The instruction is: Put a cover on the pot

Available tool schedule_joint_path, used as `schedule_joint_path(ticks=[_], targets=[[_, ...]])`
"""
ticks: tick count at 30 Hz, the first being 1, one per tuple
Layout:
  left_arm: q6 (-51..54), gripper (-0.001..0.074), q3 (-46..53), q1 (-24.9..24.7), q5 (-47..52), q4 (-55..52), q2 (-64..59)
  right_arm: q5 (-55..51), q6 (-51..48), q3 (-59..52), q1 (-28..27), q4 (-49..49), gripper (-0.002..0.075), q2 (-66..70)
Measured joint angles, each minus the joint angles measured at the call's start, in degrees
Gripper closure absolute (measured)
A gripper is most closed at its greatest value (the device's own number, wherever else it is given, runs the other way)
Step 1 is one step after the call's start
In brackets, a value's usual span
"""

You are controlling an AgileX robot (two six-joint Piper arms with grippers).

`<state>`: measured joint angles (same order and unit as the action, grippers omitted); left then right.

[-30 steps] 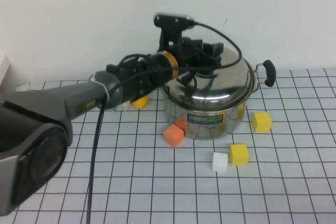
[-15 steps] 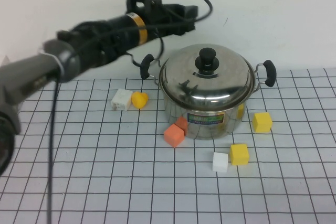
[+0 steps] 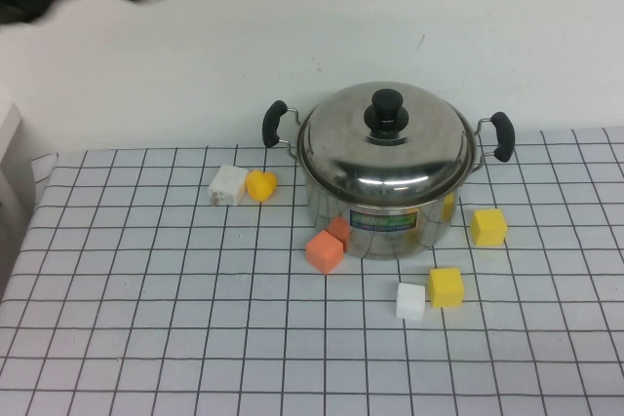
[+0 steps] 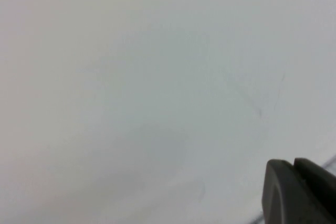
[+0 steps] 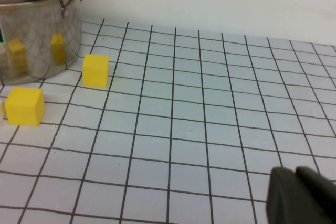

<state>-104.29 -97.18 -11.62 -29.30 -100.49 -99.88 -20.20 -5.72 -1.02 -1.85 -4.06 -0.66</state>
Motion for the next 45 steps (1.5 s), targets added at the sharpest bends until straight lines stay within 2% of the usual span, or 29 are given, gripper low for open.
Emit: schedule_joint_path(ticks=[5, 11, 19, 24, 31, 38, 45], targets=[[-0.75, 0.0735, 4.54, 3.10, -0.10, -0.40, 11.07, 0.00, 0.00, 0.00, 0.00, 0.00, 0.0717, 0.00], [1.70, 0.0735, 18.71, 5.96, 0.00, -0.49, 26.60, 0.00, 0.00, 0.00, 0.00, 0.00, 0.0717, 0.00], [3.53, 0.0735, 42.19, 6.32, 7.34, -0.70, 51.79, 0.00, 0.00, 0.00, 0.00, 0.00, 0.0717, 0.00], [0.83, 0.0735, 52.83, 6.32, 13.49, -0.36, 65.92, 0.00, 0.00, 0.00, 0.00, 0.00, 0.0717, 0.00], [-0.95, 0.0735, 64.49, 6.35, 11.62, -0.38, 82.22, 0.00, 0.00, 0.00, 0.00, 0.00, 0.0717, 0.00], [-1.08, 0.0735, 71.37, 6.35, 7.88, -0.38, 91.27, 0.00, 0.00, 0.00, 0.00, 0.00, 0.0717, 0.00], [-4.17, 0.0735, 73.71, 6.35, 9.41, -0.28, 93.66, 0.00, 0.00, 0.00, 0.00, 0.00, 0.0717, 0.00]])
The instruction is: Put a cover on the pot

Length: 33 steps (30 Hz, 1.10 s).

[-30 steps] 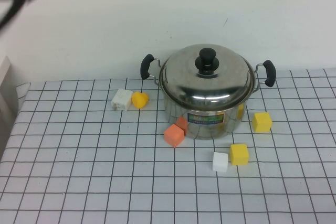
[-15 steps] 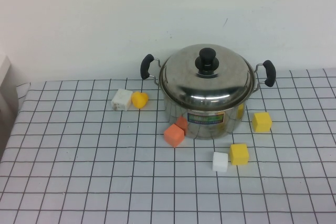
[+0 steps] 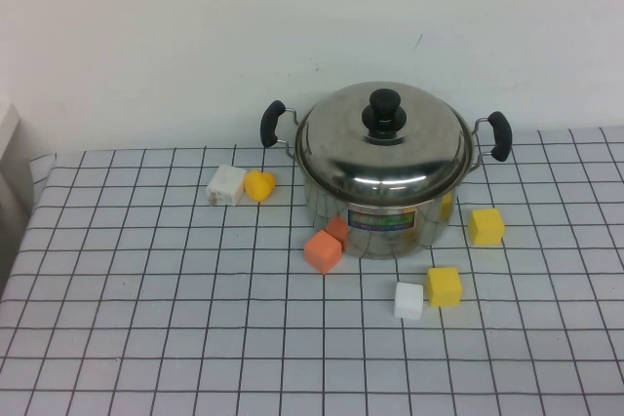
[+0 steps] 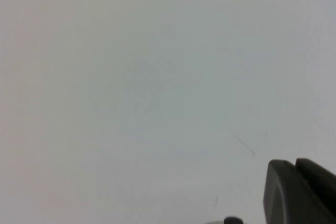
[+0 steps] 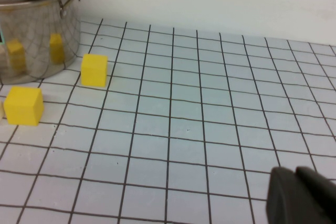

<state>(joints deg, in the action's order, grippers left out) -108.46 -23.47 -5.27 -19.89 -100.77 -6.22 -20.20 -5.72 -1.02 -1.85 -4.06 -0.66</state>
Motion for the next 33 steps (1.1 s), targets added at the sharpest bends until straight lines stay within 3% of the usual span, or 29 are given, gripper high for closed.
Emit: schedule_joint_path(ticks=[8, 12, 14, 19, 23, 28, 33], targets=[[-8.75, 0.0735, 0.00, 0.00, 8.55, 0.48, 0.00, 0.00, 0.00, 0.00, 0.00, 0.00, 0.0717, 0.00], [-6.65, 0.0735, 0.90, 0.00, 11.10, 5.81, 0.00, 0.00, 0.00, 0.00, 0.00, 0.00, 0.0717, 0.00], [3.04, 0.0735, 1.76, 0.00, 12.18, 13.69, 0.00, 0.00, 0.00, 0.00, 0.00, 0.00, 0.0717, 0.00], [48.34, 0.0735, 4.71, 0.00, 16.12, 50.91, 0.12, 0.00, 0.00, 0.00, 0.00, 0.00, 0.0717, 0.00], [74.91, 0.0735, 6.84, 0.00, 27.39, 76.44, 0.81, 0.00, 0.00, 0.00, 0.00, 0.00, 0.0717, 0.00], [84.00, 0.0735, 10.19, 0.00, 47.53, 92.79, 3.84, 0.00, 0.00, 0.00, 0.00, 0.00, 0.0717, 0.00], [86.64, 0.0735, 17.98, 0.00, 43.12, 97.97, 6.51, 0.00, 0.00, 0.00, 0.00, 0.00, 0.0717, 0.00]])
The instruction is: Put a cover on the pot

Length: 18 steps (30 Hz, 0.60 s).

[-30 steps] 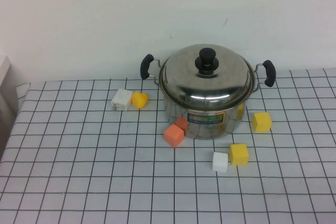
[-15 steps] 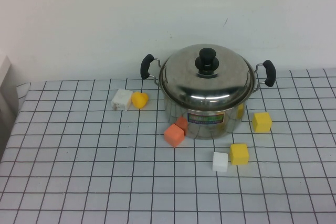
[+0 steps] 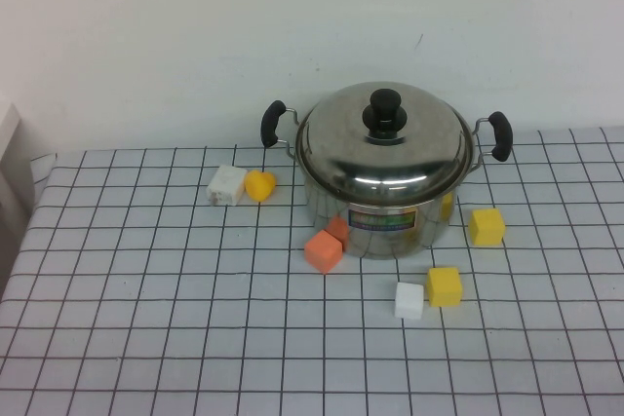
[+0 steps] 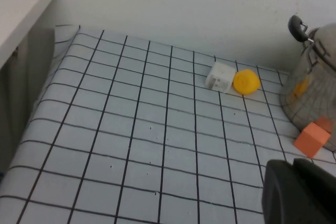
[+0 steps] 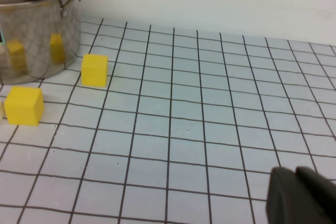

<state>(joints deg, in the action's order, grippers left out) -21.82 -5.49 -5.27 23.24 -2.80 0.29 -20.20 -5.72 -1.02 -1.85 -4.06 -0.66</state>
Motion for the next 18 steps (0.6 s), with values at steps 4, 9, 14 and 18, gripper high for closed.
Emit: schedule_joint_path(ticks=[4, 9, 14, 18], targets=[[0.64, 0.0735, 5.45, 0.00, -8.33, 1.25, 0.25, 0.00, 0.00, 0.00, 0.00, 0.00, 0.0717, 0.00], [0.64, 0.0735, 6.63, 0.00, -7.80, 5.70, 0.36, 0.00, 0.00, 0.00, 0.00, 0.00, 0.0717, 0.00], [4.38, 0.0735, 6.51, 0.00, -4.94, 7.88, 0.36, 0.00, 0.00, 0.00, 0.00, 0.00, 0.0717, 0.00], [6.97, 0.0736, 6.51, 0.69, -4.84, 8.10, 0.36, 0.00, 0.00, 0.00, 0.00, 0.00, 0.0717, 0.00]])
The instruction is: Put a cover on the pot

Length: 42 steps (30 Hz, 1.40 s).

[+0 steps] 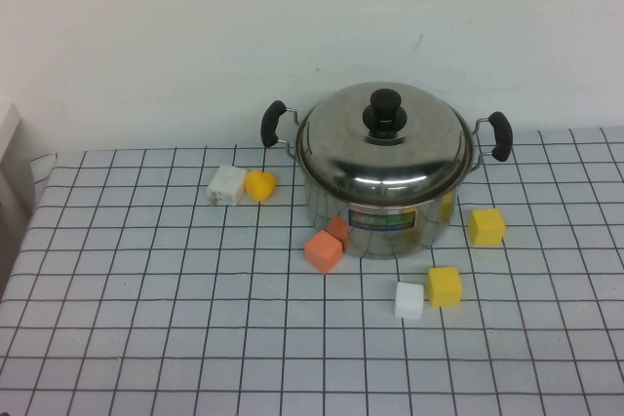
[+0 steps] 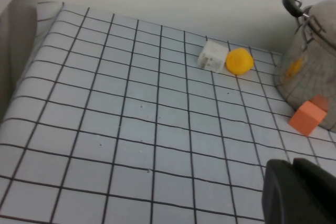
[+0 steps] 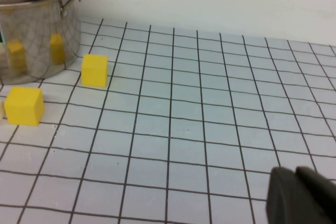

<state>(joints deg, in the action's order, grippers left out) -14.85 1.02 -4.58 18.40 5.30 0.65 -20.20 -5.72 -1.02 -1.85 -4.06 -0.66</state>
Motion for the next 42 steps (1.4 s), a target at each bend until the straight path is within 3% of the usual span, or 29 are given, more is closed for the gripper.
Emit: schedule_joint_path(ticks=[12, 42], targets=[[6.80, 0.0736, -0.08, 2.18, 0.08, 0.62, 0.00, 0.00, 0.00, 0.00, 0.00, 0.00, 0.0717, 0.00], [7.39, 0.0736, -0.12, 2.18, 0.22, 0.45, 0.12, 0.00, 0.00, 0.00, 0.00, 0.00, 0.0717, 0.00]])
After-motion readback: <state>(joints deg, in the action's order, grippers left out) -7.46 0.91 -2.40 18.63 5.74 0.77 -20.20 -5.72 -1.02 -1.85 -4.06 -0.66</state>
